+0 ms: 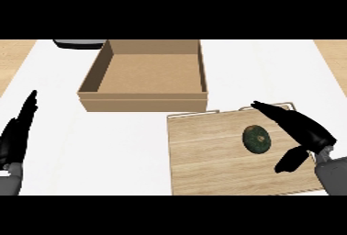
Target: Pick the squash from the tray and place it in the cardboard box
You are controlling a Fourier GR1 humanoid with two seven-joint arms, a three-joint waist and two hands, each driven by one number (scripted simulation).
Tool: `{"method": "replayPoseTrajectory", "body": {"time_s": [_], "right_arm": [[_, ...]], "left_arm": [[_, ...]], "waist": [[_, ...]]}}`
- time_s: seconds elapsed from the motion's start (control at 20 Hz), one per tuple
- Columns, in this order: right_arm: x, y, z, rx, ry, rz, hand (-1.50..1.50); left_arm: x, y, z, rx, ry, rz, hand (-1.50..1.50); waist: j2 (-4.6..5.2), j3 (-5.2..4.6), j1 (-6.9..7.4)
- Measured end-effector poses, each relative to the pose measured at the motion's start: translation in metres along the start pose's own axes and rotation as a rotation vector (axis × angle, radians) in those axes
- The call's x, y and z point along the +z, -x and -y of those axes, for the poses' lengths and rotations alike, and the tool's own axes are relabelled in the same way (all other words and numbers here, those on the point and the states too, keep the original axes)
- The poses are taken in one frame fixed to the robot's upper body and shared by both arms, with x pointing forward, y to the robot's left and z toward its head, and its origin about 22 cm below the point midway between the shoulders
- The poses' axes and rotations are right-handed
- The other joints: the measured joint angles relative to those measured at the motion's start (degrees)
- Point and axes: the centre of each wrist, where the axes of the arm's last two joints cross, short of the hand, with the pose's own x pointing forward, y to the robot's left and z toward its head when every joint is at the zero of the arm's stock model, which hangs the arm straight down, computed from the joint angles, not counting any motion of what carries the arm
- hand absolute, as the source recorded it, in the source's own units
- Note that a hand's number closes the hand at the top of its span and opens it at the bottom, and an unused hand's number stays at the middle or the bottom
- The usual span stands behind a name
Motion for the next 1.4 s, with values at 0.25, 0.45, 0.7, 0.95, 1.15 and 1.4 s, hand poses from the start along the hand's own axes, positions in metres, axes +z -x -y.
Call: {"method": "replayPoseTrajectory", "body": {"time_s": [0.25, 0.45, 0.7, 0.95, 1.15, 1.4], "right_arm": [[0.004, -0.016, -0.006, -0.003, 0.008, 0.053, -1.50], [0.007, -0.021, -0.007, 0.009, -0.013, 0.043, -1.50], [0.005, -0.028, -0.019, 0.045, -0.054, -0.027, -1.50], [-0.018, -0.029, -0.033, 0.056, -0.075, -0.079, 1.50], [-0.024, -0.029, -0.036, 0.098, 0.004, -0.082, 1.50], [-0.038, -0.030, -0.037, 0.157, 0.126, -0.075, 1.50]], "left_arm": [[-0.003, 0.007, 0.003, -0.003, -0.003, 0.001, 0.00], [-0.001, 0.008, 0.002, -0.003, 0.002, -0.003, 0.00], [0.002, 0.009, 0.005, 0.001, 0.007, -0.002, 0.00], [-0.008, 0.005, -0.003, 0.005, 0.010, 0.002, 0.00], [-0.002, 0.004, -0.005, 0.001, 0.011, 0.000, 0.00], [-0.005, 0.002, -0.001, 0.005, 0.006, 0.003, 0.00]], "waist": [[0.00, -0.01, -0.09], [0.00, 0.00, -0.04], [0.00, 0.00, -0.02], [0.06, -0.01, 0.11], [-0.03, -0.10, 0.16], [-0.19, -0.36, 0.11]]}}
